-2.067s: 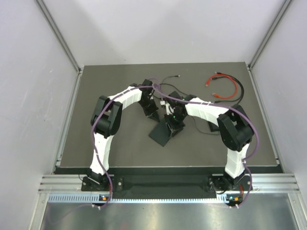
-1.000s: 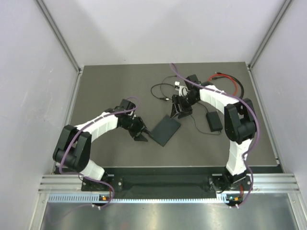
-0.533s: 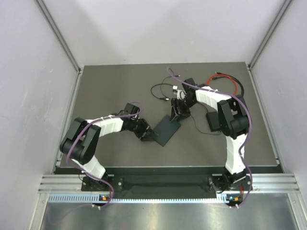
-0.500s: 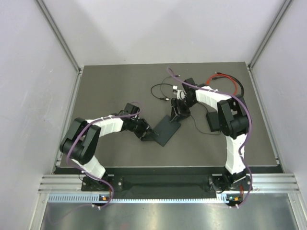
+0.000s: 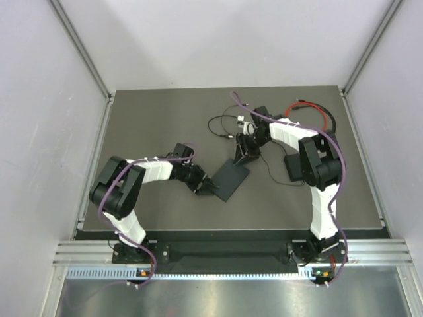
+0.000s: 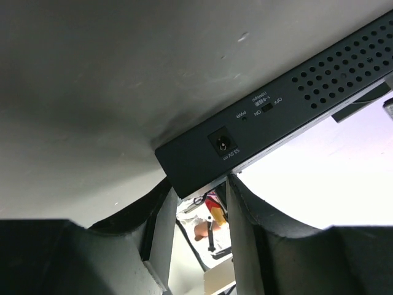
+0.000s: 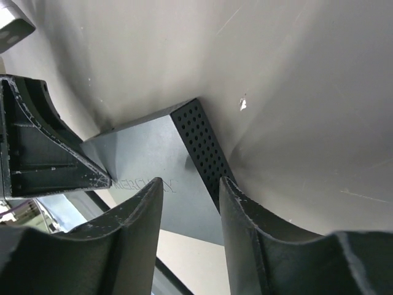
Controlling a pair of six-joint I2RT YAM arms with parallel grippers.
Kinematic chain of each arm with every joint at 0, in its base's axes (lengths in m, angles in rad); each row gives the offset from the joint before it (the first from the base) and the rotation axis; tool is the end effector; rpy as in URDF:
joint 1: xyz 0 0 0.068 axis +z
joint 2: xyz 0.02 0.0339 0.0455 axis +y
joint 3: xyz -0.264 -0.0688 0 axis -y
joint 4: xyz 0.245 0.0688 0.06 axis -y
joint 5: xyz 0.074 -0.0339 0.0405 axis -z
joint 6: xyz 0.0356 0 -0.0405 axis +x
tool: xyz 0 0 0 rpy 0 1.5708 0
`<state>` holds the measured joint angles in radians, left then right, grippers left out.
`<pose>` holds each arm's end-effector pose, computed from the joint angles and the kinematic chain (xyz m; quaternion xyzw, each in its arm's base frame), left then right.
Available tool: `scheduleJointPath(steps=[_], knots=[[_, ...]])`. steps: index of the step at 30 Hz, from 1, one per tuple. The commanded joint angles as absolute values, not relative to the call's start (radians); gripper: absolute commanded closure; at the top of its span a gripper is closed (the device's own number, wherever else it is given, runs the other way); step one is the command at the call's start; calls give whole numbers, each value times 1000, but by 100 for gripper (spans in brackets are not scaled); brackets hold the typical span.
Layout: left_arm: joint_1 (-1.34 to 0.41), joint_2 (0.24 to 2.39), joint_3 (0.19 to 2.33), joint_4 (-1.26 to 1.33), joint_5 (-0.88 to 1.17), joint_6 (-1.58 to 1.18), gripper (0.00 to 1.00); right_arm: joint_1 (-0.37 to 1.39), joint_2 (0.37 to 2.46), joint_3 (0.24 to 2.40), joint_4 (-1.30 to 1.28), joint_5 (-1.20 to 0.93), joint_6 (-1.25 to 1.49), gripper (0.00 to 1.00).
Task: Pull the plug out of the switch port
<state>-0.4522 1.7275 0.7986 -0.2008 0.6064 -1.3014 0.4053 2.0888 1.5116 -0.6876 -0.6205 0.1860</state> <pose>0.2610 -0.1493 0.1206 0.3241 -0.8755 0.3468 0.0904 0.3776 0.1845 0.1613 -0.1492 0.9304 0.3309 0.0509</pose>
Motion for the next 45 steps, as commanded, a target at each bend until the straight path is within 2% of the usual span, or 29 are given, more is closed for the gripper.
scheduleJointPath(steps=[1,14,16,18,34,45], knots=[[-456,1763,828,-216,551,-1263,58,407,2083,1494,-652,-664,192,59],[-374,1858,1031,-376,471,-1112,59,417,2005,1348,-571,-695,261,70],[-361,1888,1061,-383,476,-1098,60,423,1997,1341,-557,-696,278,77],[-347,1917,1120,-402,479,-1082,60,428,1993,1339,-551,-698,293,78],[-285,2195,1568,-615,480,-930,62,439,2062,1416,-535,-744,359,78],[-285,2189,1565,-572,509,-982,64,426,2089,1512,-600,-696,330,78]])
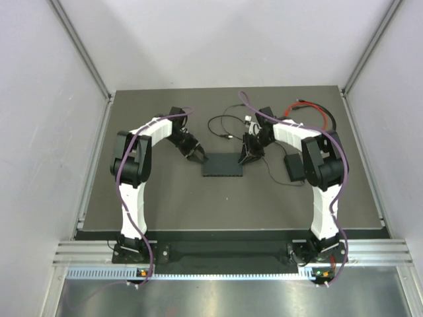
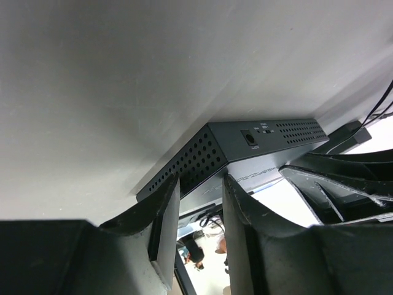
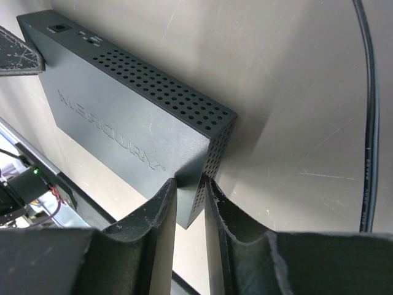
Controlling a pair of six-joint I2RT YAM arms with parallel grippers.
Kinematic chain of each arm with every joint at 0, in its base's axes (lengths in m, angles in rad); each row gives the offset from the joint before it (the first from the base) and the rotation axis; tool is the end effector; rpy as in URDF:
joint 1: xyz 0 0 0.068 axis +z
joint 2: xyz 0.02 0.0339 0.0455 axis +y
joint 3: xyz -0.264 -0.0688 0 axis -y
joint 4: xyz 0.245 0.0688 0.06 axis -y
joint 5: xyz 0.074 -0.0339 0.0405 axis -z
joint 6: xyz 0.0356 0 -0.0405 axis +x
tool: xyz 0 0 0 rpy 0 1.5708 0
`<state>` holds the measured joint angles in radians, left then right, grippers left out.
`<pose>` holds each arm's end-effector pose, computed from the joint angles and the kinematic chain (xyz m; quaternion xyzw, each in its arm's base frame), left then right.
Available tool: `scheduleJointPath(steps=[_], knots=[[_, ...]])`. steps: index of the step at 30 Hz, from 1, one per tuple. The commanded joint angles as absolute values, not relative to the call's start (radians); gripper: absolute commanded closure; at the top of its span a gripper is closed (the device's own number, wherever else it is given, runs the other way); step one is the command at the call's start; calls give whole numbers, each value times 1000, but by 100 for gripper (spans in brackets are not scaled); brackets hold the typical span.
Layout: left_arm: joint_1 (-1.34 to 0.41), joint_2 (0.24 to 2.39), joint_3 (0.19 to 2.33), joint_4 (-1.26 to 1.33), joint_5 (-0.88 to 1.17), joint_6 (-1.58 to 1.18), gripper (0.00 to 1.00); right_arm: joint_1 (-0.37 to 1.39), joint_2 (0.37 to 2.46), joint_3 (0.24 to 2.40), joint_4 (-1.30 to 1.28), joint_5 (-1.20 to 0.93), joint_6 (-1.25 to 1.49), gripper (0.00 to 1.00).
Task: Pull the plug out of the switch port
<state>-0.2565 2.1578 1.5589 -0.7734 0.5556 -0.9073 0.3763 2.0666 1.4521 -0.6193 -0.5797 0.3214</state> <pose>0.4044 -0.1255 0.1426 0.2802 -0.9154 0.2803 0.0704 0.3785 0.1705 0.1555 -0.0738 0.9430 0.3197 0.0547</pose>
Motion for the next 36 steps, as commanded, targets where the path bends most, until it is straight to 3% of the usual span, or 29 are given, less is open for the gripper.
scheduleJointPath(steps=[1,7,14,25,27,28,35,36], knots=[[-282,2175,1546,-568,505,-983,63,423,2091,1516,-601,-701,328,78],[-273,2165,1603,-653,465,-921,62,414,2051,1540,-656,-620,275,70],[-271,2065,1618,-707,413,-862,49,393,1996,1627,-767,-519,219,53],[-272,1748,1349,-692,361,-821,38,393,1872,1671,-890,-466,219,30],[-273,1691,1284,-672,370,-813,34,397,1803,1593,-851,-451,244,15],[-275,1637,1266,-667,379,-813,29,399,1777,1563,-824,-449,265,0],[-296,1413,1096,-563,371,-850,17,429,1612,1292,-770,-298,330,0],[-304,1384,1027,-528,385,-880,8,439,1567,1263,-761,-278,339,0]])
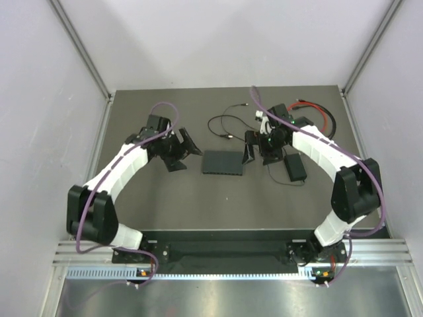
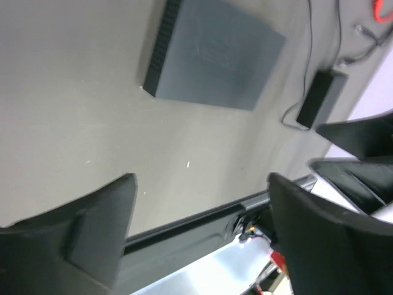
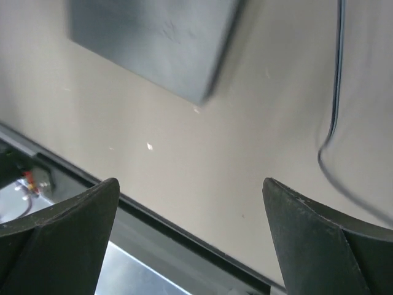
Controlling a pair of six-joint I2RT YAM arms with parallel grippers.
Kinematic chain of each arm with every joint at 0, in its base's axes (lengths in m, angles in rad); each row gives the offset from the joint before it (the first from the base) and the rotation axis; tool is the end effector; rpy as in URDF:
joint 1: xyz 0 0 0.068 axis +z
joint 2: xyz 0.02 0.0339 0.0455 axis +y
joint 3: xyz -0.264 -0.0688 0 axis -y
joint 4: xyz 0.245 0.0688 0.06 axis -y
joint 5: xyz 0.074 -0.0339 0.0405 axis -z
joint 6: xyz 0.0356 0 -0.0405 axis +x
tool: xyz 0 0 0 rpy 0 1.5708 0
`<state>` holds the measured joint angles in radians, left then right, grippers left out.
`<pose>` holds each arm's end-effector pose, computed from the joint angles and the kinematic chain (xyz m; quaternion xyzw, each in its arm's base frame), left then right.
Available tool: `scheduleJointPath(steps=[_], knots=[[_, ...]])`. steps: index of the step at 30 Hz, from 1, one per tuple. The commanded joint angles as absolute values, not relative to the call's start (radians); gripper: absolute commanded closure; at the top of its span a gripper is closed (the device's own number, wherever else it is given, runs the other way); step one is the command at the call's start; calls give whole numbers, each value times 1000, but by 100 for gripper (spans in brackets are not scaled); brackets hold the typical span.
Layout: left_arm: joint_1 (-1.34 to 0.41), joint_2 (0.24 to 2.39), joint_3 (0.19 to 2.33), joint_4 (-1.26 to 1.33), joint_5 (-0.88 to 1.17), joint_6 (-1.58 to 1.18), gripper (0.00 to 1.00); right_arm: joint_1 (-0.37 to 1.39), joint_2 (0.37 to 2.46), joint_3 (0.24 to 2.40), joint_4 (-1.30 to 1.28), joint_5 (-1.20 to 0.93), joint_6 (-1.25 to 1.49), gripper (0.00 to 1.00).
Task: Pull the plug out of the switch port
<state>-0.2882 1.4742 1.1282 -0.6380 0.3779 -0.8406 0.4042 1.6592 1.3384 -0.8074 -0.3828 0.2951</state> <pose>0.2884 -0.0992 0.2605 -0.2041 0.9194 -0.3039 0.1438 0.3079 0.1462 0.2594 -0.0939 0.9541 0.2482 0.1389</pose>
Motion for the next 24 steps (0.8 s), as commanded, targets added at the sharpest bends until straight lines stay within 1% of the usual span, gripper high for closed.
scheduleJointPath(steps=[1,2,3,4,5,6,7,8,9,10,11,14,16,18,19,21,22,23,24], knots=[[-307,1320,987,-446,393,-896,3,451,1543,1235,-747,-266,366,1],[-310,1287,945,-399,402,-911,1,456,1517,1171,-714,-241,385,0],[-319,1254,857,-353,419,-940,1,462,1462,1137,-692,-229,405,0],[-322,1189,809,-251,428,-956,1,472,1433,1100,-645,-210,455,0],[-324,1155,760,-194,440,-971,1,480,1401,1018,-611,-172,481,0],[-331,1122,656,-122,460,-1000,1,486,1328,971,-571,-157,504,0],[-337,1056,599,-51,469,-1018,1,504,1292,925,-534,-138,555,0],[-339,1025,544,83,472,-1044,1,514,1254,829,-458,-103,578,0],[-345,961,428,151,488,-1116,1,531,1179,780,-415,-92,619,0],[-347,930,357,234,497,-1165,1,538,1146,731,-326,-83,636,0],[-347,899,190,503,500,-1290,1,545,1091,631,-271,-84,652,0],[-348,830,-27,853,439,-1429,2,560,1057,494,-125,-94,683,0],[-348,798,-9,804,466,-1375,2,568,1058,456,-66,-103,689,0],[-348,775,87,606,523,-1269,1,572,1069,423,-61,-116,698,0],[-348,772,89,620,538,-1267,1,572,1069,416,-52,-135,701,0],[-347,765,51,708,580,-1325,1,571,1062,379,20,-187,715,0],[-345,759,35,820,594,-1344,1,572,1054,362,61,-204,730,0],[-347,756,6,884,618,-1397,1,572,1022,321,160,-237,744,0],[-345,747,-44,1063,624,-1434,1,572,999,290,242,-261,788,0]])
